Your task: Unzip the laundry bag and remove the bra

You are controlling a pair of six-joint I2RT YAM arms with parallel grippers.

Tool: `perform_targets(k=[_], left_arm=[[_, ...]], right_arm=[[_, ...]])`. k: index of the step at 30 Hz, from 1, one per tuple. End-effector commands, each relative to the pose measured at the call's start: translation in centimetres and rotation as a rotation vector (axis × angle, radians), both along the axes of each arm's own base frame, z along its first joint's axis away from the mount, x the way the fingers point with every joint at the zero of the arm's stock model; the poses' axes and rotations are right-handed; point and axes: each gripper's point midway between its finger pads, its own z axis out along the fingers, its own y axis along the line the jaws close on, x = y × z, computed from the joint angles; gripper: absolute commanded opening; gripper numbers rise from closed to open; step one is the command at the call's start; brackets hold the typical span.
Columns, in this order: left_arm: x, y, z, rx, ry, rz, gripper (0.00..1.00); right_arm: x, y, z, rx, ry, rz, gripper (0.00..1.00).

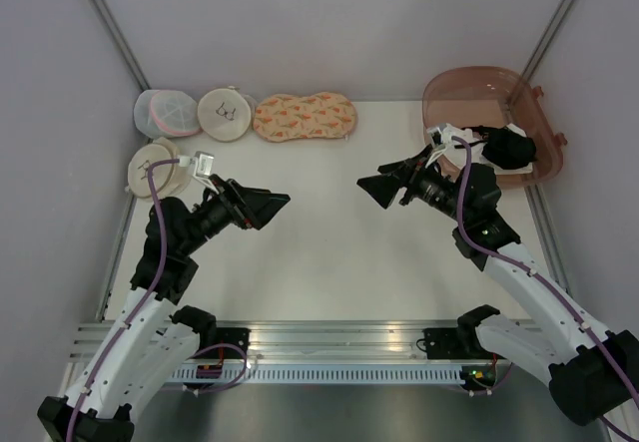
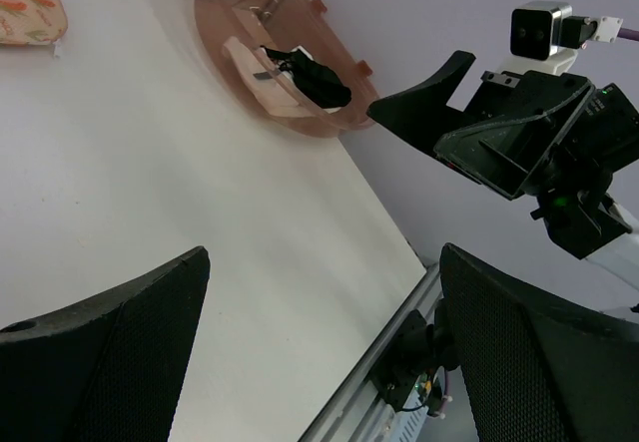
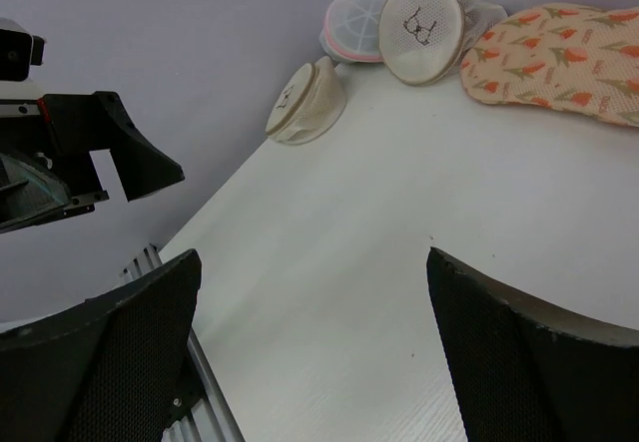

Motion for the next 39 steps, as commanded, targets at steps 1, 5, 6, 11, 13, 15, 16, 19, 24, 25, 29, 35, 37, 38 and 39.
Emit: perform_targets(k=[1,5,6,11,13,15,16,19,24,25,29,35,37,38,39], left_arm=[[0.0,0.0,2.0,0.016,-0.084,-0.012,1.00],[0.1,-0.1,1.5,0.022,-0.075,-0.014,1.00],[0.1,-0.1,1.5,0.024,-0.075,-0.012,1.00],[0.4,0.2,1.0,0.027,-0.070,0.009,1.00],[0.9,0.2,0.3,0.037,-0.046,0.025,1.00],[2.2,0.8,-1.2,0.046,0.019,0.088,1.00],[3.5,1.1,-2.7,0.065,0.069,0.134,1.00],[5.7,1.1,-5.6,0.075,0.197,0.193,0.99],[10.7,-0.4,-9.5,-0.068,0.356,0.263,0.99],[11.8,-0.3,-10.0,-0.085,0.364,0.298,0.99],[16.9,-2.3,-14.3,-0.139,0.466,0.329,0.98],[23.1,-4.8,-16.7,-0.218,0.494,0.347,0.95],[25.0,-4.7,-18.7,-0.229,0.506,0.396,0.95],[26.5,-5.1,-17.6,-0.252,0.487,0.407,0.95],[27.2,-5.1,-17.8,-0.252,0.490,0.425,0.95]], right_arm=[[-0.6,0.2,3.1,0.043,-0.057,0.020,0.98],[-0.6,0.3,2.7,0.032,-0.054,0.030,0.98],[-0.5,0.3,2.6,0.033,-0.050,0.030,0.98],[0.5,0.2,1.2,0.006,-0.032,-0.004,0.98],[1.6,-0.3,0.4,0.004,-0.016,-0.067,0.98],[2.5,-0.5,-0.8,-0.005,0.021,-0.099,0.98],[2.6,-0.4,-1.0,-0.003,0.026,-0.099,0.98],[2.9,-0.2,-1.8,0.002,0.048,-0.099,0.98],[2.6,-1.0,-2.5,-0.010,0.047,-0.137,0.98],[2.6,-1.3,-2.6,-0.008,0.049,-0.150,0.98],[2.8,-1.8,-4.1,-0.023,0.092,-0.193,0.98],[2.7,-2.2,-5.6,-0.042,0.127,-0.212,0.98],[2.6,-2.3,-5.8,-0.043,0.133,-0.211,0.98],[2.5,-2.3,-5.8,-0.045,0.131,-0.209,0.98],[2.4,-2.3,-5.7,-0.047,0.131,-0.207,0.98]])
